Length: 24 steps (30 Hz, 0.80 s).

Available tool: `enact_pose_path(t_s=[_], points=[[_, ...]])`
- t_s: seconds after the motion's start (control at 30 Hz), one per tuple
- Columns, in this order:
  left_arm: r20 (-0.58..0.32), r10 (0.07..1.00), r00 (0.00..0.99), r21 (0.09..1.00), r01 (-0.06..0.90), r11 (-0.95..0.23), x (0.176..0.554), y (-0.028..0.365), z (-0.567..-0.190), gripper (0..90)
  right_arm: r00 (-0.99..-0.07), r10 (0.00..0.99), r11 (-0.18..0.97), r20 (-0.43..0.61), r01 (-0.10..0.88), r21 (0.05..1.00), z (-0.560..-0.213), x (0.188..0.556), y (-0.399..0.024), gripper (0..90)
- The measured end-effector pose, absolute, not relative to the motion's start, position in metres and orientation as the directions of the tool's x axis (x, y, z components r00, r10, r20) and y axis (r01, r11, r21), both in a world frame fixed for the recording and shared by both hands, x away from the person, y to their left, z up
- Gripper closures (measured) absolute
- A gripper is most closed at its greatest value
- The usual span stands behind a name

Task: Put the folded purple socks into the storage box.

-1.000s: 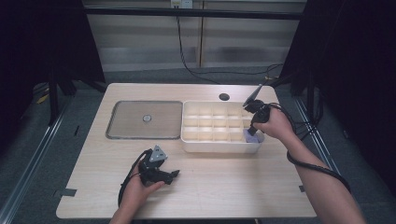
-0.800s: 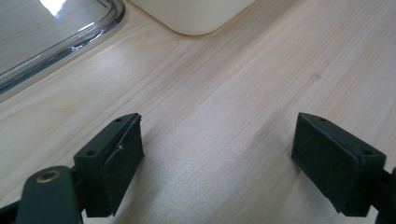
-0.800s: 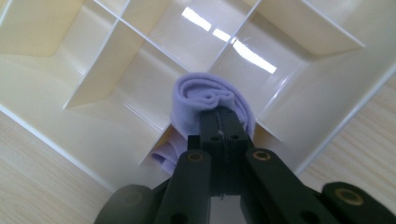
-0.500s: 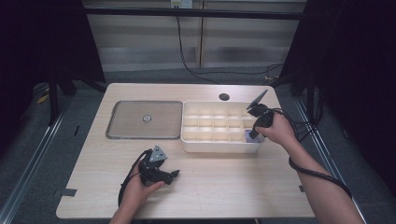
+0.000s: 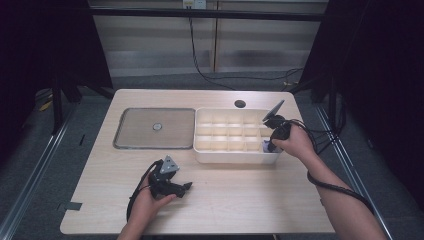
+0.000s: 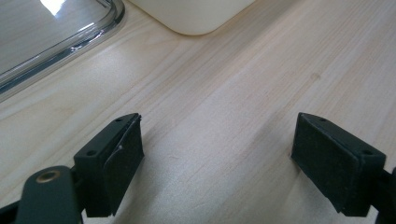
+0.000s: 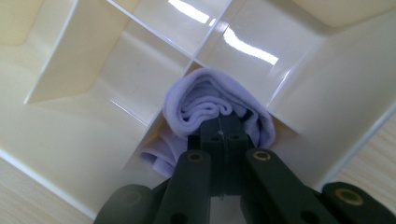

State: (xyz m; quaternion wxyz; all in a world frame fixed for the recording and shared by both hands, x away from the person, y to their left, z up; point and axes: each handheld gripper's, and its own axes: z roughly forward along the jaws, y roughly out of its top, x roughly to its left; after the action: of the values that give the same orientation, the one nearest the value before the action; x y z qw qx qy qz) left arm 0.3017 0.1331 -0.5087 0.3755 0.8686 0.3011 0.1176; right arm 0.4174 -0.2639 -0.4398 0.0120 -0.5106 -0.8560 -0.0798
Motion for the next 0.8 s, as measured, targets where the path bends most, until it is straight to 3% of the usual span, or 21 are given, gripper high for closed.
enact_pose_path(t_s=[0.53, 0.8], points=[[-0.023, 0.612, 0.79, 0.723, 0.436, -0.536, 0.3016, 0.133, -0.5087, 15.9, -0.483, 0.873, 0.477, 0.074, 0.875, 0.076, -0.4474, 0.4217, -0.2577, 90.0], [-0.022, 0.612, 0.791, 0.724, 0.435, -0.536, 0.3017, 0.133, -0.5088, 15.9, -0.478, 0.873, 0.47, 0.096, 0.877, 0.097, -0.4466, 0.4201, -0.2619, 90.0]])
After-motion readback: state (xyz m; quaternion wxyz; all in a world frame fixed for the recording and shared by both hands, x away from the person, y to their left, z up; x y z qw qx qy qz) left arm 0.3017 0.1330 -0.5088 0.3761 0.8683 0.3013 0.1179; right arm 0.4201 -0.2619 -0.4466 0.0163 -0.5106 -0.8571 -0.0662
